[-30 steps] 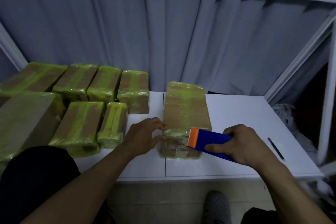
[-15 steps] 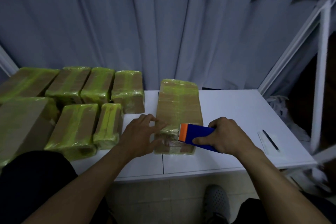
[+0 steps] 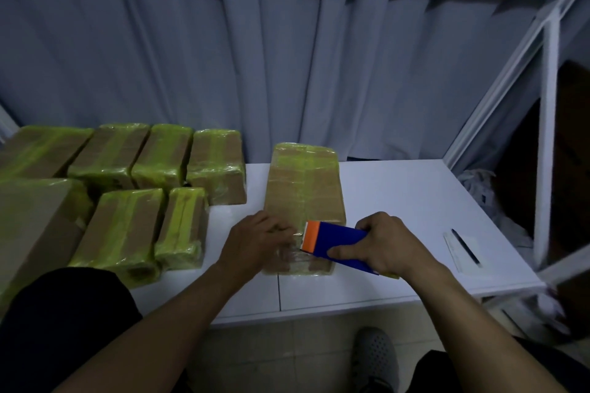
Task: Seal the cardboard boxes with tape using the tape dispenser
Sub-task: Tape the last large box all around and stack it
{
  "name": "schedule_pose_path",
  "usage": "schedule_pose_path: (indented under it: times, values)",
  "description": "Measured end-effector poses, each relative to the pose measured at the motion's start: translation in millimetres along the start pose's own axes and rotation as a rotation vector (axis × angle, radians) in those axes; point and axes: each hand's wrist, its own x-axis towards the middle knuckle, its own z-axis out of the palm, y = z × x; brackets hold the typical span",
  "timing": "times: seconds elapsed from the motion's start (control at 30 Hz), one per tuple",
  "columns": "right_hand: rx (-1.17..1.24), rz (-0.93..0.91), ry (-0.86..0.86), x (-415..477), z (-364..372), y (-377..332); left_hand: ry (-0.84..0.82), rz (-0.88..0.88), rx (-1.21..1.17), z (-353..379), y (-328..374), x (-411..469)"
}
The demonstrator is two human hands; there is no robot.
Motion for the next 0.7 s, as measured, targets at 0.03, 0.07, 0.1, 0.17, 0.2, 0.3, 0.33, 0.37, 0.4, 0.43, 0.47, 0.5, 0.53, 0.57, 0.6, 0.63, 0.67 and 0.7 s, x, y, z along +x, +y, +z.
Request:
schedule_pose_path:
  times: [0.03, 0.07, 0.1, 0.17, 0.2, 0.3, 0.33, 0.37, 0.4, 0.43, 0.47, 0.5, 0.53, 0.57, 0.6, 0.63, 0.67, 0.7]
  values:
    - [0.008, -0.011, -0.003, -1.4, 0.5, -0.5, 0.0, -0.012, -0.012, -1.3, -3.0, -0.6]
    - [0.016, -0.02, -0.007, -2.8, 1.3, -1.0, -0.004, -0.026, -0.022, -3.1, -6.0, -0.8]
    - [0.02, -0.031, -0.013, -4.4, 1.9, -1.6, -0.01, -0.042, -0.028, -5.0, -8.2, -1.5]
    - [0.016, -0.045, -0.014, -9.3, 2.4, -2.4, -0.004, -0.068, -0.041, -7.5, -12.4, -4.4]
    - [0.008, -0.05, -0.009, -11.5, 1.5, -2.7, 0.004, -0.079, -0.054, -7.5, -14.5, -6.0]
    - [-0.013, -0.052, -0.005, -15.7, -3.2, -1.5, 0.004, -0.095, -0.089, -8.5, -17.4, -9.2]
    - [-0.013, -0.043, -0.006, -16.8, -5.6, -0.4, 0.0, -0.093, -0.094, -9.3, -17.6, -9.6]
    - [-0.013, -0.035, -0.003, -17.5, -8.9, 0.7, 0.0, -0.09, -0.1, -10.7, -17.5, -9.3]
    - [-0.013, -0.03, 0.004, -18.2, -12.1, 1.8, -0.002, -0.085, -0.103, -11.9, -18.6, -9.2]
    - [-0.015, -0.026, 0.013, -18.7, -15.1, 2.7, -0.01, -0.079, -0.107, -12.9, -19.8, -8.9]
    - [-0.016, -0.02, 0.023, -18.7, -16.5, 2.8, -0.02, -0.072, -0.107, -13.7, -21.7, -9.3]
    - [-0.019, -0.016, 0.031, -18.1, -16.4, 2.7, -0.031, -0.065, -0.101, -14.3, -23.1, -10.1]
    - [-0.027, -0.015, 0.041, -16.5, -15.0, 2.0, -0.04, -0.059, -0.095, -14.6, -24.3, -10.6]
    - [-0.039, -0.012, 0.05, -15.1, -12.7, 1.4, -0.054, -0.055, -0.093, -15.3, -23.5, -10.9]
    - [-0.049, -0.007, 0.057, -13.2, -10.4, 0.6, -0.067, -0.051, -0.099, -15.2, -22.5, -11.2]
    - [-0.056, -0.003, 0.057, -11.3, -8.1, 0.2, -0.072, -0.044, -0.106, -15.2, -21.1, -11.5]
    - [-0.063, -0.001, 0.051, -9.3, -6.5, 0.0, -0.064, -0.028, -0.11, -14.7, -20.1, -11.4]
    - [-0.069, 0.001, 0.043, -7.6, -5.3, 0.1, -0.053, -0.015, -0.122, -13.9, -19.4, -11.4]
